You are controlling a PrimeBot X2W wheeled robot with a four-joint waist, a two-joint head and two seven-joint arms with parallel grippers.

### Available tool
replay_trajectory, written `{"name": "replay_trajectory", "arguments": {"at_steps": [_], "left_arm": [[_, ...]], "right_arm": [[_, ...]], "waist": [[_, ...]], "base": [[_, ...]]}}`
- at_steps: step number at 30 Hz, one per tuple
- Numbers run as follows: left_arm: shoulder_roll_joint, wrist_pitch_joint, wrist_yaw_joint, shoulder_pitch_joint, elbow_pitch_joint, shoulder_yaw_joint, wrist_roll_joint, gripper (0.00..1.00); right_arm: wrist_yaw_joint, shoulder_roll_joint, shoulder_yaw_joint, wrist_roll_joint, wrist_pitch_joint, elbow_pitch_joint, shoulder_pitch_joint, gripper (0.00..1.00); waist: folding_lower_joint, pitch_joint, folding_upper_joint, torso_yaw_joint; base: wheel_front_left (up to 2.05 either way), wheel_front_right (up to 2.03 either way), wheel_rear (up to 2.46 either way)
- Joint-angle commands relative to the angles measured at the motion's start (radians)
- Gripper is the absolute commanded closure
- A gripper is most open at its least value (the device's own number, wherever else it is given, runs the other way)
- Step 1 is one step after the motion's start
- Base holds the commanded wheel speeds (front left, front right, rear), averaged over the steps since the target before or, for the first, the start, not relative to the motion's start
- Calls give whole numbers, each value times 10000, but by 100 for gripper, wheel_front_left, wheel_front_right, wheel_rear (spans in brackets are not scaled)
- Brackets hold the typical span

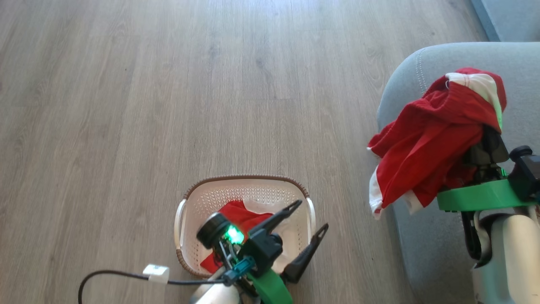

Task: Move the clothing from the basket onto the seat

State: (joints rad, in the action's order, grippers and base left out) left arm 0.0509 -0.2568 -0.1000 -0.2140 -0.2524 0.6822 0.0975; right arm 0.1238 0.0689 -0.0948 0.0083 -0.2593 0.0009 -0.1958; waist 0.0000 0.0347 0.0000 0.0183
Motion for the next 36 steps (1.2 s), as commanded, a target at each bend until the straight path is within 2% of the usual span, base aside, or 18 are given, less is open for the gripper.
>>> {"name": "replay_trajectory", "arguments": {"at_steps": [1,10,16,25,26,36], "left_arm": [[-3,-49,-30,-98,270,-322,97,0],[-5,-49,64,258,279,-640,460,0],[-6,-49,210,266,451,-667,518,0],[-6,-49,251,178,442,-539,391,0],[-6,-49,251,178,442,-539,391,0],[-6,-49,277,-110,572,-344,375,0]], "right_arm": [[69,82,158,-91,-25,-386,-267,100],[69,50,-25,-141,-25,-319,-113,100],[69,82,-209,-173,-25,-337,-104,100],[69,121,-427,-184,-25,-482,-257,100],[69,121,-427,-184,-25,-482,-257,100],[69,99,-1079,-114,-25,-599,-290,100]], "waist": [[0,-9,0,-10],[0,-99,0,-134],[0,15,0,-530],[0,417,0,-1917],[0,417,0,-1917],[0,691,0,-3584]], "base": [[0,0,0],[0,0,0],[0,0,0],[0,0,0],[0,0,0],[0,0,0]]}}
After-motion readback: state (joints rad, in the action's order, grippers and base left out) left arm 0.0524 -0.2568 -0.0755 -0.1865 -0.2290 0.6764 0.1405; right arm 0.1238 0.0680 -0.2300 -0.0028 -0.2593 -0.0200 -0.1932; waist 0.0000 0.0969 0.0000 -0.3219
